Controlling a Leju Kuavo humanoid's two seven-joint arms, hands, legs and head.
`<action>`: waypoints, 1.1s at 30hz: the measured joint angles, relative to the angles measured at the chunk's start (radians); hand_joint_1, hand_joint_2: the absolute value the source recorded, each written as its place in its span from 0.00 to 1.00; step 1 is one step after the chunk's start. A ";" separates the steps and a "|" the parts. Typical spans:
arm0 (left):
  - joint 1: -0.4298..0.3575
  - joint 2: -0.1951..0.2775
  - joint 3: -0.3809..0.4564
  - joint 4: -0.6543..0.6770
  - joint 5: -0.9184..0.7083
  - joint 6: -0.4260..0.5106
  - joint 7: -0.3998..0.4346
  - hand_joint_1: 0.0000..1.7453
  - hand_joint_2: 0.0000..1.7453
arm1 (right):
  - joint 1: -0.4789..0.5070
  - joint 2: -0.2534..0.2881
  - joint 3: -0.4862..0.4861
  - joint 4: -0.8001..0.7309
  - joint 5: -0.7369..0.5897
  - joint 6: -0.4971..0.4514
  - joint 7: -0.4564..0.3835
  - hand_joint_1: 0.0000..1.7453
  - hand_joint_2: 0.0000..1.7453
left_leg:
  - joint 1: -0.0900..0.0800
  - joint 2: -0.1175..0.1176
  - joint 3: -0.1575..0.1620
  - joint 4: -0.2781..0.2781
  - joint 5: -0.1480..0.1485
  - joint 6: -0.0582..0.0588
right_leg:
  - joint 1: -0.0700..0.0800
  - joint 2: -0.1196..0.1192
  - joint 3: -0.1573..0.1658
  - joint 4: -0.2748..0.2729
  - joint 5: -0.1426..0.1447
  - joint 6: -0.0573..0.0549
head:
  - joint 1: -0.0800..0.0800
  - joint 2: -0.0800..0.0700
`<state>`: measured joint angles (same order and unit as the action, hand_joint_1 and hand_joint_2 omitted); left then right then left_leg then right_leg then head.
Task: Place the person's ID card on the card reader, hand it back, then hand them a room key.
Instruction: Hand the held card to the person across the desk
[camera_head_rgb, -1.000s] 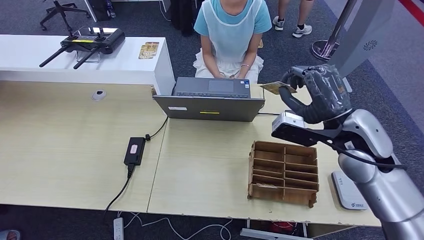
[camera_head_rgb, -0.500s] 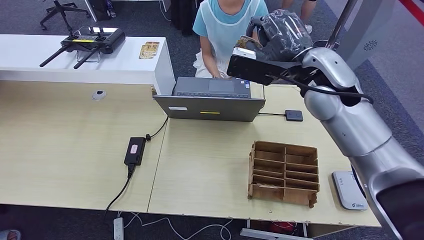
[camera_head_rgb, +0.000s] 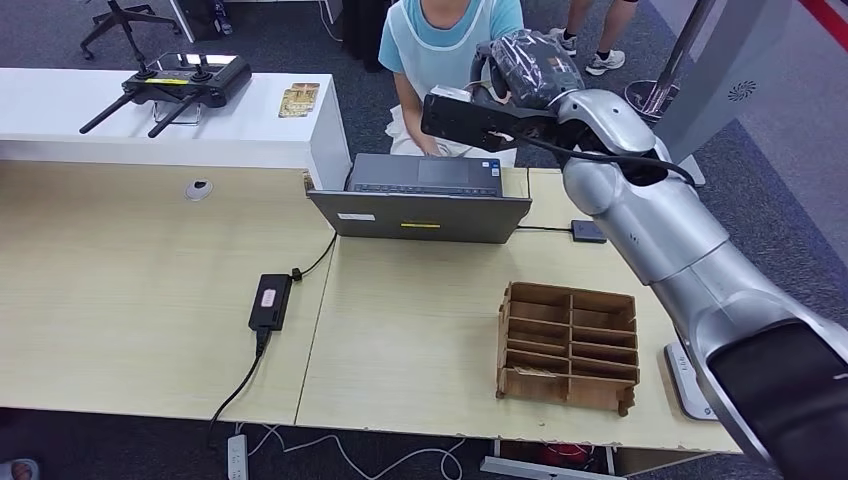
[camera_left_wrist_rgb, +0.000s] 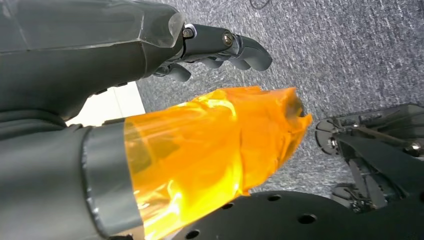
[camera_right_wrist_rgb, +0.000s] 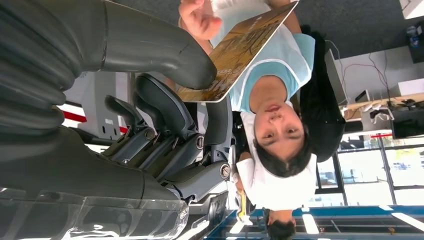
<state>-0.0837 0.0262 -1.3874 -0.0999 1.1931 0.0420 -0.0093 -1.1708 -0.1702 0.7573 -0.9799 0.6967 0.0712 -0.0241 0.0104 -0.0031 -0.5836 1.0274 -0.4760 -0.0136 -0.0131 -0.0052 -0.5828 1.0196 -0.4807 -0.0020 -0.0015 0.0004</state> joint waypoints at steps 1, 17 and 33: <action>0.000 0.002 -0.004 0.000 -0.004 0.000 0.003 0.00 0.00 | -0.002 0.005 0.002 0.011 0.003 -0.003 0.000 0.92 1.00 | 0.000 0.000 0.000 0.000 0.000 0.000 | 0.000 0.000 0.000 0.000 0.000 0.000 | 0.000 0.000; 0.007 0.032 -0.019 0.000 0.022 0.012 -0.048 0.00 0.00 | -0.004 0.018 -0.033 0.098 -0.001 -0.069 0.032 1.00 1.00 | 0.000 0.000 0.000 0.000 0.000 0.000 | 0.000 0.000 0.000 0.000 0.000 0.000 | 0.000 0.000; 0.004 0.016 -0.017 -0.012 0.018 -0.001 -0.026 0.00 0.00 | -0.017 0.036 -0.053 0.237 0.057 -0.059 0.033 0.21 1.00 | 0.000 0.000 0.000 0.000 0.000 0.000 | 0.000 0.000 0.000 0.000 0.000 0.000 | 0.000 0.000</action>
<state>-0.0796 0.0418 -1.4040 -0.1121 1.2108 0.0411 -0.0352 -1.1876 -0.1339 0.7040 -0.7426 0.7538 0.0121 0.0086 0.0103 -0.0036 -0.5836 1.0279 -0.4759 -0.0138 -0.0132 -0.0053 -0.5829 1.0196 -0.4805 -0.0019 -0.0014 0.0001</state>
